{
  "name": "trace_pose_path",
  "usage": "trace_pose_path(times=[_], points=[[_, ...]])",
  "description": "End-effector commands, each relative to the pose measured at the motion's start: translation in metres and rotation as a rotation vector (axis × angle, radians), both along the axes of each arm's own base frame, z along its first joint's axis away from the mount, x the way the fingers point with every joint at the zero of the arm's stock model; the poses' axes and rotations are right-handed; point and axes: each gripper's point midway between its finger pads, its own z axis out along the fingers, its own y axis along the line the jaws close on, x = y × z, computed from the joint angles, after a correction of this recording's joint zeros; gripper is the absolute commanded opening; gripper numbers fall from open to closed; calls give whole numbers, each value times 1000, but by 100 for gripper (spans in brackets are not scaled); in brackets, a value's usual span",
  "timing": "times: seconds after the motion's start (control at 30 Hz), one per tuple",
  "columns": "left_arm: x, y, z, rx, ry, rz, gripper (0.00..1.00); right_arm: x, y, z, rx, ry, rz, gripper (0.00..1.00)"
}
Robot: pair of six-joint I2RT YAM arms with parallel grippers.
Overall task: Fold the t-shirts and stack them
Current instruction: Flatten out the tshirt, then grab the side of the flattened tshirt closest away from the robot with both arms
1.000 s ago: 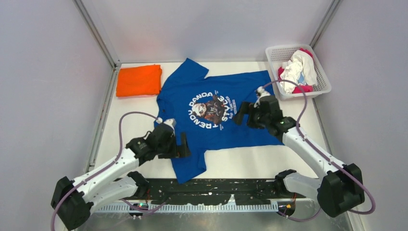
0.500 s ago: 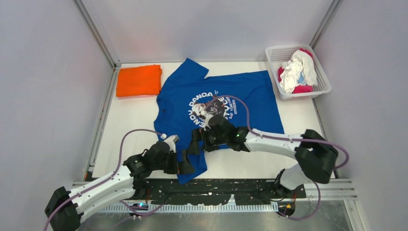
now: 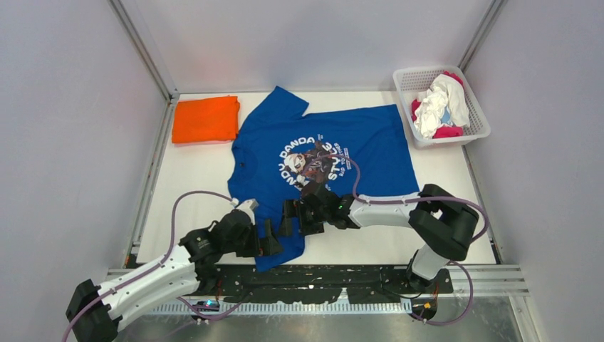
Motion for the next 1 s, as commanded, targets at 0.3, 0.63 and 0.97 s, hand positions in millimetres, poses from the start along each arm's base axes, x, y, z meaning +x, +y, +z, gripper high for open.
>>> trace_pose_path(times=[0.3,0.63,0.97], points=[[-4,21,8,72,-20,19,99,26,-109,37,-70,-145,-256,95],[-18,47,12,311,36,27,96,70,-216,50,-120,-243,-556,95],[-25,17,6,372,46,-46,64,91,-326,52,-344,-280,-930,95]])
